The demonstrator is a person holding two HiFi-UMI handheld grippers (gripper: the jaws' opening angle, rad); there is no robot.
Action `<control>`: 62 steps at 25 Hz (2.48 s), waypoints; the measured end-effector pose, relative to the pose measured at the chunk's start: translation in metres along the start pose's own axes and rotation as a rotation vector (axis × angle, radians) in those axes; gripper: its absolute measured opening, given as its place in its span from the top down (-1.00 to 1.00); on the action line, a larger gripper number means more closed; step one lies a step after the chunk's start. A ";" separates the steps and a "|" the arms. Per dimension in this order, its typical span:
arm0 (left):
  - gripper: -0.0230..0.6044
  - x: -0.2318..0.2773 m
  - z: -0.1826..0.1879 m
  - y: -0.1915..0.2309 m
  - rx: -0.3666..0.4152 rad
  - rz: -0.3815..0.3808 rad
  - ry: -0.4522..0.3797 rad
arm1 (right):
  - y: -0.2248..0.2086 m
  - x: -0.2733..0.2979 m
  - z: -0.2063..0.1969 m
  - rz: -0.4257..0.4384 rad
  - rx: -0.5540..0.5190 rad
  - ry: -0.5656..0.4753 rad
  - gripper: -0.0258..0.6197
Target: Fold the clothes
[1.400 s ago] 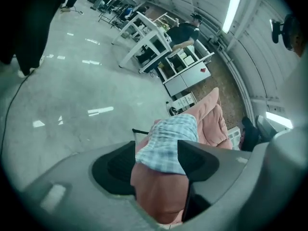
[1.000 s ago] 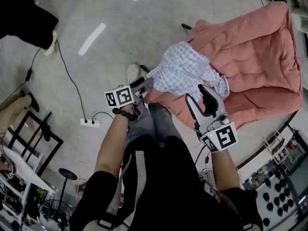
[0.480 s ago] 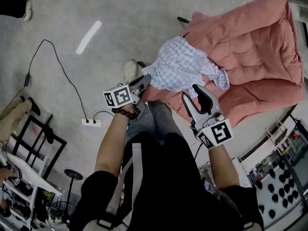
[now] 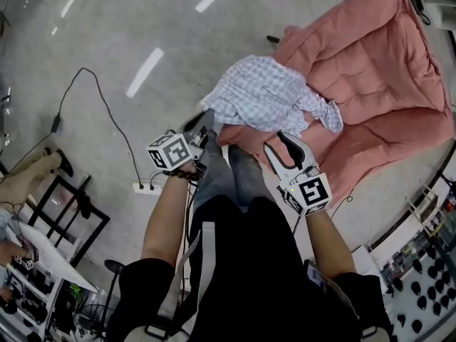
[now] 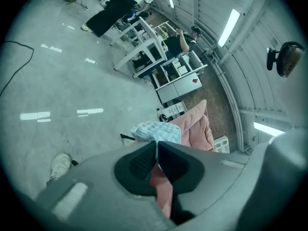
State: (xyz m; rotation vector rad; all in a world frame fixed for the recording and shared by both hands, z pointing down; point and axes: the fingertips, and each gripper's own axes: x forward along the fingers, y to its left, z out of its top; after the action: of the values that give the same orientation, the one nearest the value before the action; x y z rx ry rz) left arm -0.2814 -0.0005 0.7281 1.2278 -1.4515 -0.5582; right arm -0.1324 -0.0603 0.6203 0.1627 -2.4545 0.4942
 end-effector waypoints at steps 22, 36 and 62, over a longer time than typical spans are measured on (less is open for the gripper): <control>0.88 -0.085 0.024 -0.213 0.605 -0.246 0.228 | 0.003 -0.050 0.095 -0.166 -0.159 -0.106 0.40; 0.88 -0.092 -0.065 -0.132 0.447 -0.099 0.171 | -0.025 0.082 0.095 0.248 -0.617 0.272 0.44; 0.88 -0.135 -0.159 -0.031 0.097 0.150 -0.052 | -0.001 0.164 -0.053 0.597 -0.922 1.026 0.30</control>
State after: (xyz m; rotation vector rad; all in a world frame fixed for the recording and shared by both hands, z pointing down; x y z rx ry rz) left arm -0.1426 0.1538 0.6891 1.1752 -1.6158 -0.4245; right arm -0.2337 -0.0405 0.7583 -0.9701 -1.4384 -0.3192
